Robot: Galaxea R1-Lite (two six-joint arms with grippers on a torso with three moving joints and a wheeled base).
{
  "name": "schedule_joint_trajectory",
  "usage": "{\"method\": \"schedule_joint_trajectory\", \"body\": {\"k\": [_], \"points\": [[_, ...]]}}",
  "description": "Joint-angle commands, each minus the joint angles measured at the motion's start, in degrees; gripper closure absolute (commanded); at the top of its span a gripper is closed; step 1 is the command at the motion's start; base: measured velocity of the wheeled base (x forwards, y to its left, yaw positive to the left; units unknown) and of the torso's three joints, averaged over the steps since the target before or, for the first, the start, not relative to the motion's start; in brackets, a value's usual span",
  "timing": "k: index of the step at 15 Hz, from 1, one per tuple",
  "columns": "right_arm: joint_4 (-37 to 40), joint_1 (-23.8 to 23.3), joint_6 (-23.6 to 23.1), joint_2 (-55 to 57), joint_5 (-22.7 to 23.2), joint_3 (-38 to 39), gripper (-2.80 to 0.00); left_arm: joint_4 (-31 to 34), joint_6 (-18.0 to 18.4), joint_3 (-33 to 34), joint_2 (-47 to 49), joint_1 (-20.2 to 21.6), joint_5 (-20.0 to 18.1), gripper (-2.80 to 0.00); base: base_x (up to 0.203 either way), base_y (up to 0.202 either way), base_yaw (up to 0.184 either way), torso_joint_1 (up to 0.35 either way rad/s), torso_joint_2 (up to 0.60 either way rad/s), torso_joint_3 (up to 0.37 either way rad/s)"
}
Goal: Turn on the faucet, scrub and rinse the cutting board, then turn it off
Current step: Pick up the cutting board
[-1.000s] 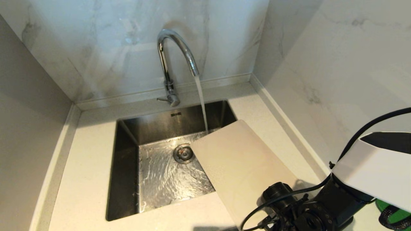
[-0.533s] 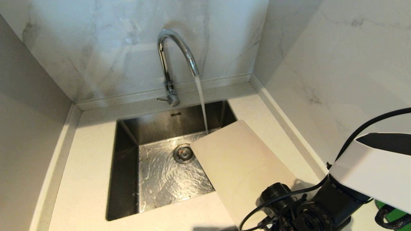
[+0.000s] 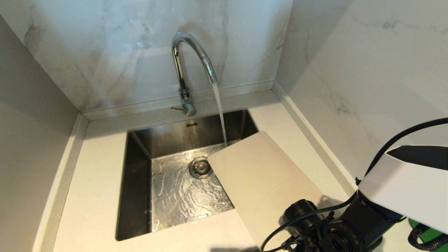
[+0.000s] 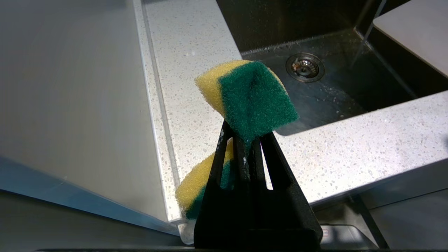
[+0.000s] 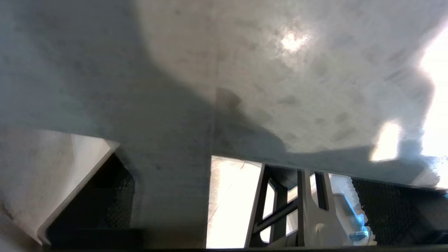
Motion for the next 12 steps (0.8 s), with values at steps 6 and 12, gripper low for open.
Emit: {"method": "schedule_joint_trajectory", "body": {"k": [6,12], "points": [[0.1,0.1,0.2,0.4,0.0,0.2,0.00,-0.1,0.0,0.0,0.0,0.1,0.0,0.00,0.000,0.000,0.000,0.000,0.00,0.000],[0.1,0.0,0.2,0.3,0.0,0.3,0.00,0.0,0.0,0.0,0.0,0.1,0.0,0.00,0.000,0.000,0.000,0.000,0.00,0.000]]}}
